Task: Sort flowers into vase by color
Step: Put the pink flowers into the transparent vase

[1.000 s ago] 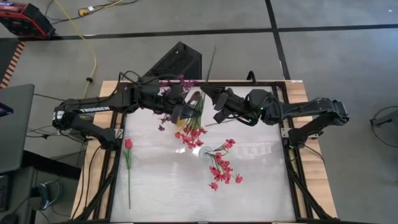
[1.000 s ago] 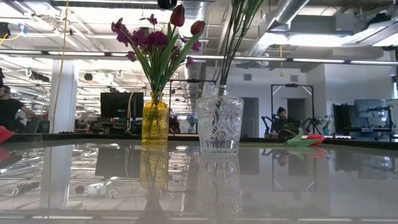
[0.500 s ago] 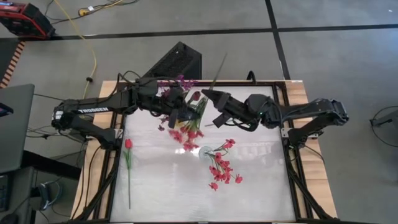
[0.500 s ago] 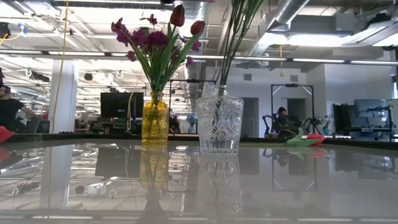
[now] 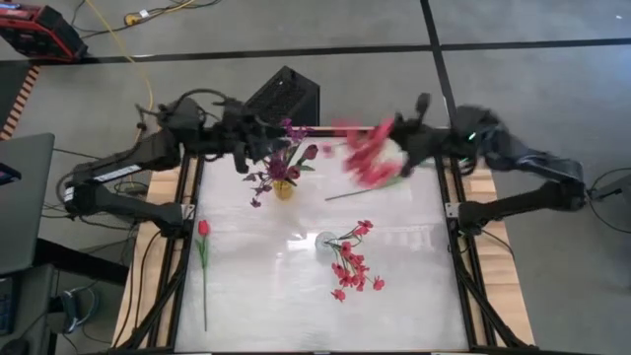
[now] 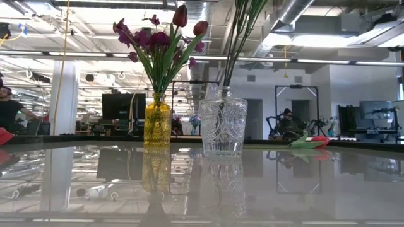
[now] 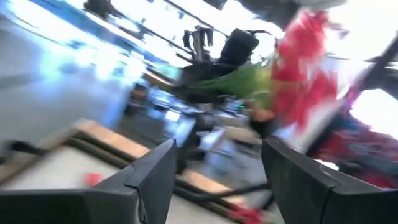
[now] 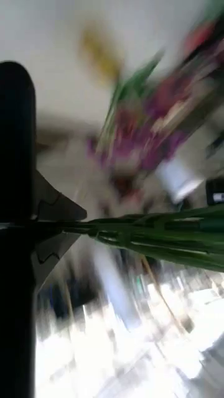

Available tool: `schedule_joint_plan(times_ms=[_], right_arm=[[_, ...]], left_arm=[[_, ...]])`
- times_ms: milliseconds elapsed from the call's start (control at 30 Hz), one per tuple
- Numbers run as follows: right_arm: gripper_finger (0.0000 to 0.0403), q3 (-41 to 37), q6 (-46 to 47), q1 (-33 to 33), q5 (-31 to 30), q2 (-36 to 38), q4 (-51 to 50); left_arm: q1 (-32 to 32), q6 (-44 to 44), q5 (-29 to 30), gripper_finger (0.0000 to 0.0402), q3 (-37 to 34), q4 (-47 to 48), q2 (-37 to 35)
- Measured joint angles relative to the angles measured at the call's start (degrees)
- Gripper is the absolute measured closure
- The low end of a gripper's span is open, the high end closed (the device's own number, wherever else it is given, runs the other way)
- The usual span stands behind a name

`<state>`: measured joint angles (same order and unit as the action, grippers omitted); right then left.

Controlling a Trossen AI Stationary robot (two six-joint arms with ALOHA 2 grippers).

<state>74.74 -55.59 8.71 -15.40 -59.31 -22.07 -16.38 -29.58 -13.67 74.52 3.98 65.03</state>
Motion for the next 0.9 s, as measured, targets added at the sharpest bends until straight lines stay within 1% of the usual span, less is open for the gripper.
schedule_joint_plan(times_ms=[67, 100, 167, 200, 233, 300, 400, 467, 533, 600, 667, 733, 833, 900], right_arm=[[0.0382, -0.06, 12.73, 6.17, 12.86, 3.04, -7.24], [0.0382, -0.94, 18.14, 9.21, 19.32, 4.46, -9.24], [0.0382, -4.8, 26.21, 13.67, 30.79, 6.87, -10.46], [0.0382, -7.67, 29.13, 14.8, 35.6, 7.9, -9.26], [0.0382, -10.98, 31.55, 15.2, 39.23, 8.71, -6.78], [0.0382, -18.39, 36.27, 14.68, 42.9, 9.85, 0.66], [0.0382, -29.56, 44.08, 13.02, 43.29, 10.89, 14.48], [0.0382, -35.6, 50.16, 11.73, 43.64, 11.4, 26.8], [0.0382, -40.96, 55.21, 9.84, 43.63, 10.97, 38.21], [0.0382, -44.96, 59.04, 7.49, 42.51, 8.85, 48.55], [0.0382, -47.94, 61.8, 5.19, 39.84, 6.13, 56.52], [0.0382, -48.64, 62.65, 2.94, 37.25, 2.93, 63.41], [0.0382, -48.37, 62.73, 0.24, 33.84, -1.96, 68.67], [0.0382, -47.68, 62.77, -1.25, 32.52, -5.13, 71.02]], left_arm=[[0.03, 3.94, 5.65, 0.0182, 0.04, 4.19, -2.23], [0.04, 5.88, 8.13, 0.0184, -0.01, 6.25, -3.07], [0.39, 9.53, 11.22, 0.0186, -0.78, 7.55, -4.4], [0.67, 11.21, 12.0, 0.0186, -1.45, 8.15, -5.0], [0.99, 13.0, 12.34, 0.0186, -2.11, 8.61, -5.48], [1.95, 15.49, 12.92, 0.0186, -3.52, 10.41, -6.37], [3.87, 15.43, 13.55, 0.0187, -7.15, 13.94, -7.83], [5.96, 14.47, 16.24, 0.0187, -10.61, 14.7, -9.34], [8.42, 14.09, 18.04, 0.0187, -14.49, 12.52, -10.85], [10.62, 14.76, 17.69, 0.0187, -18.63, 7.33, -12.48], [12.82, 16.74, 13.6, 0.0187, -22.26, -0.68, -14.09], [14.75, 19.62, 7.22, 0.0187, -25.48, -9.35, -15.94], [17.67, 22.51, -2.42, 0.0187, -29.91, -18.28, -17.55], [19.62, 23.61, -5.2, 0.0187, -33.05, -21.5, -17.64]])
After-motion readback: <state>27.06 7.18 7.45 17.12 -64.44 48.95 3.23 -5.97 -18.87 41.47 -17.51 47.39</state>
